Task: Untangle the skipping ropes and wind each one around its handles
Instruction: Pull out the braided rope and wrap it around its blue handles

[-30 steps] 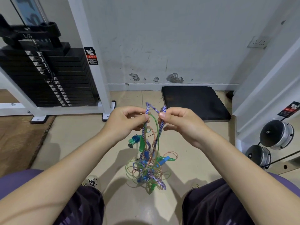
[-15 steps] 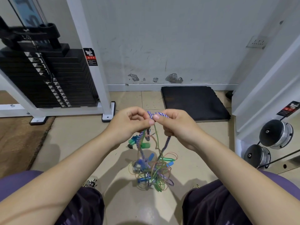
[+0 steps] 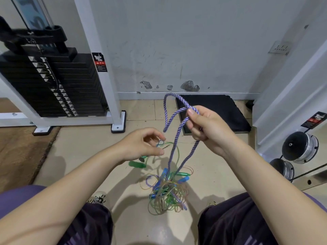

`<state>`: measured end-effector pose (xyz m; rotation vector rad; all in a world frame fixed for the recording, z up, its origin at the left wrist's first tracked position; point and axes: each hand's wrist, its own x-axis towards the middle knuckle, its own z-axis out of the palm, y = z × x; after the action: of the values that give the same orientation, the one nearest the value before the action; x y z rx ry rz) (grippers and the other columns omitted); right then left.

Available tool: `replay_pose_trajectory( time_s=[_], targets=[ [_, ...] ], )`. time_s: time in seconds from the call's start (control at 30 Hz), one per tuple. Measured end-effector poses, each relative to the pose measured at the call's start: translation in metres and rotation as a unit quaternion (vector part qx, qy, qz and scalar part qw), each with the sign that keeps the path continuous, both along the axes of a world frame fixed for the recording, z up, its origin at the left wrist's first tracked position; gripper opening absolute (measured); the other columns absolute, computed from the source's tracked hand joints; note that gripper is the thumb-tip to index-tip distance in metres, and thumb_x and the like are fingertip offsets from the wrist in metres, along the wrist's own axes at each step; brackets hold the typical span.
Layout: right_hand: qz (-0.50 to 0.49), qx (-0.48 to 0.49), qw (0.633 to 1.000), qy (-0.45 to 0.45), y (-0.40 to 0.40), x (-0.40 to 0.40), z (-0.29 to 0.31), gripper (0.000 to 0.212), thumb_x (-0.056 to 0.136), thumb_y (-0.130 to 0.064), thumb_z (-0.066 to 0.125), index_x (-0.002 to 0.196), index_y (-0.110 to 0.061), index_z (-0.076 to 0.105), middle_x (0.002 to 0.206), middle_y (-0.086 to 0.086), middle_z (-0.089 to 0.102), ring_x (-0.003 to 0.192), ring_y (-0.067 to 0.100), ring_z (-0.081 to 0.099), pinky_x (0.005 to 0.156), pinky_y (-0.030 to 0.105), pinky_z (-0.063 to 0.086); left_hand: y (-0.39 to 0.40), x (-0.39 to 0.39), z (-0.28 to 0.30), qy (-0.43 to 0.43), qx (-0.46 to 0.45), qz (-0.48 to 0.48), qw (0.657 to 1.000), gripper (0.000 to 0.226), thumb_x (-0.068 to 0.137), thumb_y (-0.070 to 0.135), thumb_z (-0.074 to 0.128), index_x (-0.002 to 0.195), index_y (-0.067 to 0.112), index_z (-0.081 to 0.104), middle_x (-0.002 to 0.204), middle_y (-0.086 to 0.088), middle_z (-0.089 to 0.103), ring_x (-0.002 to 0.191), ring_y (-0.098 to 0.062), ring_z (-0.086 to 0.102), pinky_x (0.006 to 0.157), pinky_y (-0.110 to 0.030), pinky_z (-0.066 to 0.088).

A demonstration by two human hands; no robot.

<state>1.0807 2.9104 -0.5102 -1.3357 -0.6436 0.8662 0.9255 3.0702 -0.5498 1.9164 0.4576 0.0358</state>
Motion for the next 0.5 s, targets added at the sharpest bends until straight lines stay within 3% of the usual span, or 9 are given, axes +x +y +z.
replay_pose_trajectory(
  time_s=[0.1,0.17,0.23,0.37,0.5],
  targets=[
    [0.043,-0.007,0.999,-0.001,0.002,-0.008,-0.004,0.021,0.104,-0.018,0.043,0.085,-0.011,0.05,0.068,0.007,0.056,0.036,0.008,0.02,0.043,0.023,0.013,-0.005,0.003,0.002,-0.018,-0.019,-0.041,0.999,0.046,0.072,0.032,0.086,0.115,0.03,0.068,0.12,0.011,0.066,0.112,-0.001,0.059,0.093,-0.019,0.047],
    [0.06,-0.004,0.998,-0.011,0.004,-0.013,-0.007,0.021,0.104,-0.018,0.043,0.085,-0.01,0.05,0.072,0.009,0.057,0.036,0.009,0.021,0.044,0.024,0.012,-0.011,0.005,0.002,-0.016,-0.09,-0.062,0.994,0.034,0.079,0.028,0.081,0.109,0.018,0.07,0.115,0.001,0.071,0.103,-0.004,0.064,0.087,-0.018,0.048],
    [0.052,-0.003,0.998,-0.018,0.005,-0.013,-0.008,0.02,0.103,-0.018,0.045,0.085,-0.011,0.052,0.075,0.009,0.058,0.036,0.009,0.022,0.045,0.026,0.012,-0.018,0.006,0.004,-0.027,-0.102,-0.068,0.992,0.011,0.09,0.017,0.067,0.096,0.008,0.068,0.102,-0.012,0.072,0.089,-0.008,0.065,0.079,-0.016,0.048],
    [0.026,-0.015,1.0,0.005,0.005,-0.01,-0.009,0.018,0.102,-0.019,0.048,0.093,-0.007,0.058,0.078,0.005,0.056,0.045,0.01,0.036,0.046,0.022,0.026,-0.02,0.008,0.0,-0.031,-0.128,-0.032,0.991,0.021,0.1,0.021,0.053,0.095,0.006,0.066,0.081,-0.01,0.07,0.075,-0.016,0.065,0.072,-0.023,0.051],
    [0.028,-0.02,0.999,0.03,0.008,-0.016,-0.016,0.022,0.101,-0.014,0.048,0.097,-0.001,0.065,0.079,0.01,0.058,0.067,0.018,0.052,0.068,0.028,0.046,-0.023,0.01,0.0,-0.046,-0.138,0.004,0.989,0.02,0.099,0.022,0.054,0.099,0.012,0.071,0.091,-0.011,0.071,0.076,-0.018,0.069,0.068,-0.025,0.054]
  ],
)
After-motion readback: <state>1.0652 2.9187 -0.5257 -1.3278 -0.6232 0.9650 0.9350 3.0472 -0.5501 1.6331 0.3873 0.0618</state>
